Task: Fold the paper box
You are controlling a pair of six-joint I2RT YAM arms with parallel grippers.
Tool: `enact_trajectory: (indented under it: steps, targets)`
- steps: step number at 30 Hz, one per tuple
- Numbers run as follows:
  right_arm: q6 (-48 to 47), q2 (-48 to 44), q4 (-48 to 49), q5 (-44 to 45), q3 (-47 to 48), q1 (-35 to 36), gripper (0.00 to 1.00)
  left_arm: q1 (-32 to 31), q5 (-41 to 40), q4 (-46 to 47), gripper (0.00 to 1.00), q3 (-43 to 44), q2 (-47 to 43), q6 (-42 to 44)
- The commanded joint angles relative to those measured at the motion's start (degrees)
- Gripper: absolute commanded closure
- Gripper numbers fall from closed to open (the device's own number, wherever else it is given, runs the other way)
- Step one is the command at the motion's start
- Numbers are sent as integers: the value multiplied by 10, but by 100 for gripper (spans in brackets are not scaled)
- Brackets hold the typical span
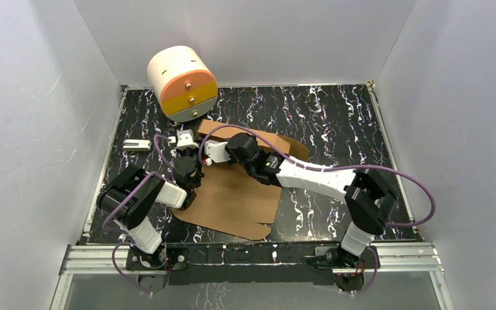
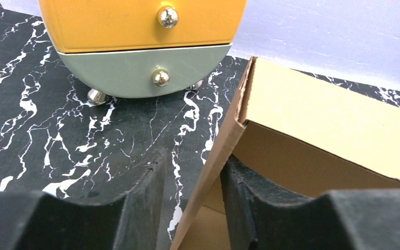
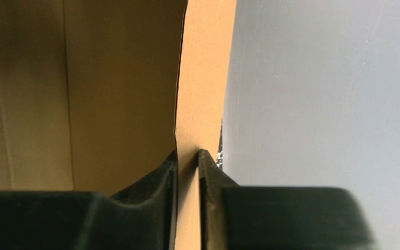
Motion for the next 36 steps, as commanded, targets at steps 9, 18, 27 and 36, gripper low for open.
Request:
enact_trajectory:
  steps: [9,18,27,36]
  targets:
    - [82,-44,-22,-73,-26,2,38,7,39,-150,40,-50,-183,-13]
    - [153,-102,-44,-82,-36,2,22,7,58,-524,23,-43,-439,-155]
    - [285,-189,-86,-92,-45,-1,1,7,196,-757,8,86,-476,-232]
    - [404,-318,-98,-149,-136,-89,2,5,322,-784,7,81,-510,-332]
